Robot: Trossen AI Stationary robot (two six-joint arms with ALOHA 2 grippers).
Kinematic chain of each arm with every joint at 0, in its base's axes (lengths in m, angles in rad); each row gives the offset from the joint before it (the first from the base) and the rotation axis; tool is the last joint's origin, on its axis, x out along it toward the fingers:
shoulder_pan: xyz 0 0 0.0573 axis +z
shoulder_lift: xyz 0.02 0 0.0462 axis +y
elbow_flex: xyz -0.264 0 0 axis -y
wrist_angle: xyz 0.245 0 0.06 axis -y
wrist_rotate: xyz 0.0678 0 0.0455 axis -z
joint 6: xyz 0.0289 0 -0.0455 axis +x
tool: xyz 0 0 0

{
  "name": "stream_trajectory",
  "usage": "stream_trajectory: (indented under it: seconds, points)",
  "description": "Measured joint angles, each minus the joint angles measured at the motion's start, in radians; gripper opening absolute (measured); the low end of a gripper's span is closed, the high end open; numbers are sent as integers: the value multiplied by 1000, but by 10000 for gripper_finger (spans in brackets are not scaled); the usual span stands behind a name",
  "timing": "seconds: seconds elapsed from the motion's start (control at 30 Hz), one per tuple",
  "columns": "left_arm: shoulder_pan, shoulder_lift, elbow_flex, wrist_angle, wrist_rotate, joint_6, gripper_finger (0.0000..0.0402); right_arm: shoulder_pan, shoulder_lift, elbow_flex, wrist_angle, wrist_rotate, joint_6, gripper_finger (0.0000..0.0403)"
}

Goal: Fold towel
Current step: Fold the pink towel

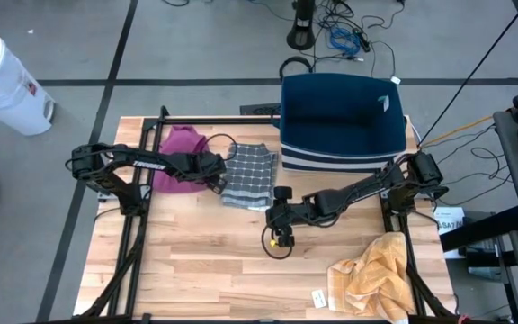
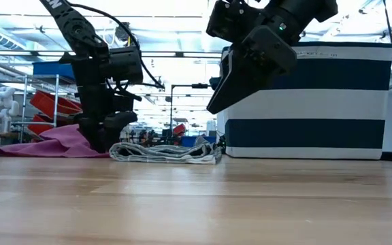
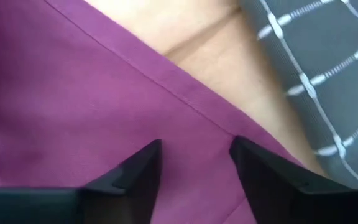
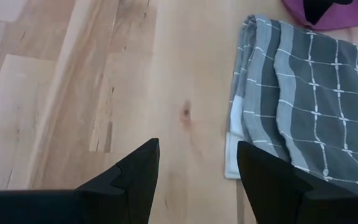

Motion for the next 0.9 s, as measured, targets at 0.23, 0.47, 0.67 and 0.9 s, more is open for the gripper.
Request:
stream_trajectory:
  seconds: [0.23,0.47,0.67,0.9]
  points:
    - [-20,0,1,-15,21,57,66,4,0,0,0,-1,17,203]
    - [-45,-14,-1,-29,22,74,4,17,0,0,-1,-1,22,203]
    - [-94,-115,29,-80,23,68,2,19,0,0,0,-3,25,203]
    - [-192,-330,103,-76,-47,48,1,35,0,1,70,-4,43,203]
